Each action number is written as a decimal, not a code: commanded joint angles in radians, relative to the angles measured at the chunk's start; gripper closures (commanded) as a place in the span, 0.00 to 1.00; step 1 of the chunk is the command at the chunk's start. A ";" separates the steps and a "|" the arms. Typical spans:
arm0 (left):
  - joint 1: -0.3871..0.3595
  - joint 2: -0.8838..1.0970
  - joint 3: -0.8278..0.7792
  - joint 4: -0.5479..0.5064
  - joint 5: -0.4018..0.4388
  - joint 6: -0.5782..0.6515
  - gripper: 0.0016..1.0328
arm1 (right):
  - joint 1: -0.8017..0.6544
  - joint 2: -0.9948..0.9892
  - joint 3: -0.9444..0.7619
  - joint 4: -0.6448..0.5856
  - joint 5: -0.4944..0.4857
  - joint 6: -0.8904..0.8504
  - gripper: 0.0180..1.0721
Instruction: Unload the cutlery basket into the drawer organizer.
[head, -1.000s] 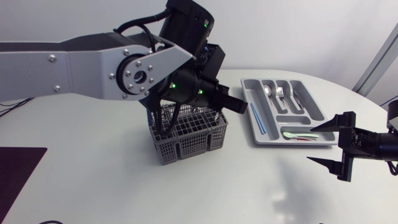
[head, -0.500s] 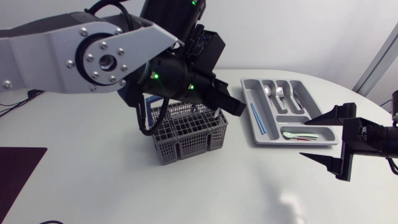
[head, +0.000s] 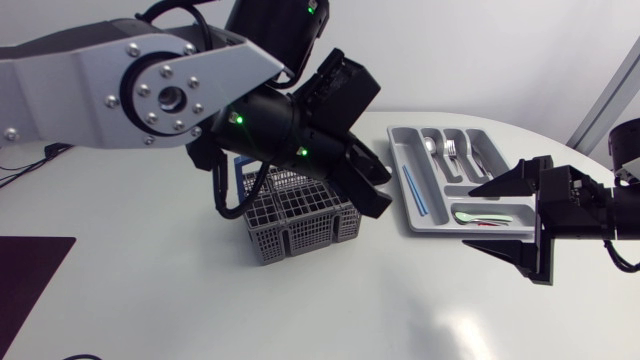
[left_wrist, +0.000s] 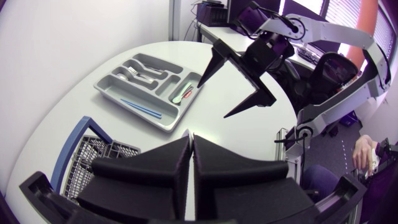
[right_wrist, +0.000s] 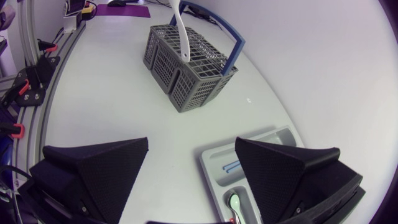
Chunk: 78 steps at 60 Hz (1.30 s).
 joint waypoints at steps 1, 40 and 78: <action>0.012 0.004 0.044 -0.024 0.056 0.069 0.97 | 0.028 -0.016 0.011 -0.020 0.003 0.021 0.05; 0.046 0.119 0.156 -0.248 0.435 0.308 0.97 | 0.217 -0.003 0.164 -0.337 -0.132 -0.051 0.25; 0.022 0.156 0.194 -0.272 0.469 0.320 0.97 | 0.331 -0.018 0.146 -0.342 -0.138 -0.031 0.58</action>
